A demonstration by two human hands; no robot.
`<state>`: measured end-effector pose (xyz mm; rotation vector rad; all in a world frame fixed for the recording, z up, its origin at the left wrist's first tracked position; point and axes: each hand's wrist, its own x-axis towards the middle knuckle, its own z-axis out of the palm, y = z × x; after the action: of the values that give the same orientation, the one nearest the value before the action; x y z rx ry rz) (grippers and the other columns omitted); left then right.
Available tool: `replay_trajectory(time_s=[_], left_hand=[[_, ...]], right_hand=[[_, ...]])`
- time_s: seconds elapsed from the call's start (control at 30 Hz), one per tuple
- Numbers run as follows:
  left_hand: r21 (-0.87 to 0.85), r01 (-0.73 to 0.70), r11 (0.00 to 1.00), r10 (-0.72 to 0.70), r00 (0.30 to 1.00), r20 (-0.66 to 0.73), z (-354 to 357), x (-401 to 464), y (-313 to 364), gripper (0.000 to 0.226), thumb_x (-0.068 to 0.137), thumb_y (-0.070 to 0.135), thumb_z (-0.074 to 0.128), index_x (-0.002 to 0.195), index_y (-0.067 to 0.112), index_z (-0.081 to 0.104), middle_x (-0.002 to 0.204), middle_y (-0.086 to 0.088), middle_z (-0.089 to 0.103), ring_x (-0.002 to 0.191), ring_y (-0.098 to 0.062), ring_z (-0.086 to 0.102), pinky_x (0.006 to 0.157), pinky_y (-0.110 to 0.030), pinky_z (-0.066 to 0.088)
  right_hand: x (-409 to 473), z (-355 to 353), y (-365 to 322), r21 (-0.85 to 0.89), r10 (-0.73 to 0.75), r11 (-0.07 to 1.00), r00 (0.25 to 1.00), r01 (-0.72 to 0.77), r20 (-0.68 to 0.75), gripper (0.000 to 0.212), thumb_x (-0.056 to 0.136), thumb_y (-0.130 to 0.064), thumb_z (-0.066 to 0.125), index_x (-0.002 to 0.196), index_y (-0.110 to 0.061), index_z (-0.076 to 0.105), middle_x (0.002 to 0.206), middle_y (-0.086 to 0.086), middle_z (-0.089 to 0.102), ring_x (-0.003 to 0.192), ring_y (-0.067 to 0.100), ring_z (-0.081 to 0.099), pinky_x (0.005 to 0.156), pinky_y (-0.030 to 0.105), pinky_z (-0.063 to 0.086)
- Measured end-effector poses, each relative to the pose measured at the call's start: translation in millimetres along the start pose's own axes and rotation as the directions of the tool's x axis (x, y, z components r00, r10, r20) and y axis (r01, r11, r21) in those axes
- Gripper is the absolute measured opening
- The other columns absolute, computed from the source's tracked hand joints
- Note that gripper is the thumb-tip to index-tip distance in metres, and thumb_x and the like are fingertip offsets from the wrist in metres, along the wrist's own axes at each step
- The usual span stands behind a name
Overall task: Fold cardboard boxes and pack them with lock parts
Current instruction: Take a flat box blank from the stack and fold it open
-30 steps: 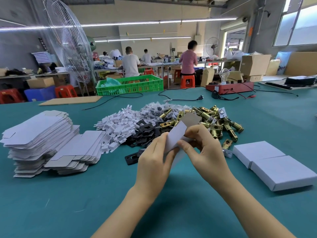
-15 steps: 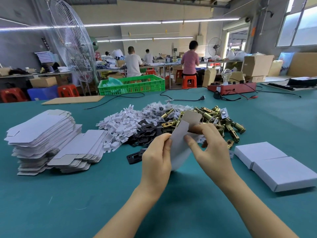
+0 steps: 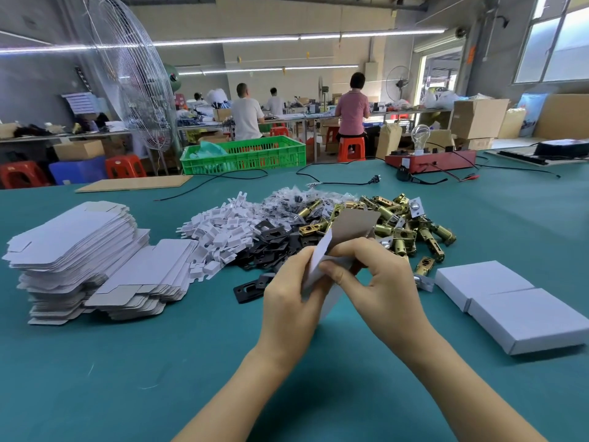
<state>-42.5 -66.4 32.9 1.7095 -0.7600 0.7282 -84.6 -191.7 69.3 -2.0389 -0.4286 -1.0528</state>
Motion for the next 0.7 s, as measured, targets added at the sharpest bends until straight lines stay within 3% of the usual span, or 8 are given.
replay_trajectory(time_s=[0.1, 0.2, 0.27, 0.33, 0.43, 0.53, 0.7], left_hand=[[-0.111, 0.128, 0.986, -0.127, 0.992, 0.014, -2, 3, 2, 0.022, 0.086, 0.02, 0.063, 0.108, 0.025, 0.065, 0.095, 0.008, 0.068, 0.086, -0.014, 0.063, 0.074, -0.027, 0.05], [-0.244, 0.255, 0.936, -0.252, 0.967, 0.042, -2, 6, 7, 0.024, 0.082, 0.024, 0.069, 0.1, 0.039, 0.065, 0.094, 0.012, 0.07, 0.088, -0.014, 0.065, 0.077, -0.027, 0.053], [-0.341, 0.327, 0.882, -0.325, 0.944, 0.064, -2, 7, 8, 0.026, 0.081, 0.021, 0.074, 0.1, 0.037, 0.066, 0.095, 0.011, 0.072, 0.088, -0.012, 0.067, 0.076, -0.025, 0.054], [-0.42, 0.356, 0.834, -0.362, 0.93, 0.07, -3, 9, 8, 0.024, 0.084, 0.013, 0.075, 0.098, 0.032, 0.068, 0.094, 0.008, 0.073, 0.088, -0.01, 0.068, 0.076, -0.022, 0.054], [-0.493, 0.363, 0.791, -0.356, 0.928, 0.111, 1, 9, 14, 0.021, 0.083, 0.013, 0.075, 0.099, 0.025, 0.067, 0.095, 0.005, 0.074, 0.089, -0.01, 0.069, 0.077, -0.022, 0.054], [-0.522, 0.366, 0.77, -0.331, 0.929, 0.164, 9, 5, 21, 0.023, 0.08, 0.019, 0.073, 0.101, 0.022, 0.066, 0.097, 0.004, 0.074, 0.091, -0.01, 0.069, 0.077, -0.021, 0.053], [-0.531, 0.373, 0.761, -0.316, 0.928, 0.199, 9, 3, 17, 0.021, 0.084, 0.02, 0.068, 0.105, 0.021, 0.065, 0.097, 0.008, 0.074, 0.09, -0.006, 0.067, 0.078, -0.018, 0.052]], right_hand=[[-2, 2, 3, -0.035, -0.031, 0.999, 0.998, 0.029, -0.047, 0.011, 0.082, -0.01, 0.071, 0.092, -0.006, 0.07, 0.091, 0.001, 0.065, 0.085, 0.016, 0.057, 0.073, 0.027, 0.047], [-4, 4, 5, -0.055, -0.04, 0.998, 0.969, 0.027, -0.243, 0.024, 0.082, -0.012, 0.071, 0.104, -0.003, 0.066, 0.107, 0.004, 0.059, 0.098, 0.014, 0.055, 0.08, 0.027, 0.048], [-2, 3, 8, -0.104, -0.025, 0.995, 0.933, -0.013, -0.359, 0.033, 0.085, -0.02, 0.069, 0.111, -0.002, 0.06, 0.114, 0.003, 0.051, 0.104, 0.016, 0.051, 0.085, 0.027, 0.046], [0, 3, 11, -0.071, 0.067, 0.993, 0.927, -0.1, -0.368, 0.038, 0.091, -0.035, 0.059, 0.116, -0.006, 0.054, 0.115, 0.001, 0.046, 0.107, 0.012, 0.047, 0.091, 0.019, 0.039], [-3, 11, 11, 0.11, 0.252, 0.967, 0.938, -0.231, -0.24, 0.027, 0.094, -0.049, 0.036, 0.096, -0.025, 0.05, 0.095, -0.014, 0.048, 0.091, -0.005, 0.048, 0.079, 0.008, 0.035], [-10, 19, 17, 0.221, 0.346, 0.93, 0.902, -0.294, -0.257, 0.025, 0.097, -0.042, 0.032, 0.077, -0.028, 0.041, 0.073, -0.022, 0.052, 0.066, -0.006, 0.046, 0.058, 0.008, 0.035], [-13, 21, 26, 0.244, 0.344, 0.931, 0.878, -0.272, -0.332, 0.034, 0.1, -0.038, 0.029, 0.071, -0.024, 0.039, 0.062, -0.008, 0.042, 0.058, -0.002, 0.041, 0.053, 0.01, 0.032]])
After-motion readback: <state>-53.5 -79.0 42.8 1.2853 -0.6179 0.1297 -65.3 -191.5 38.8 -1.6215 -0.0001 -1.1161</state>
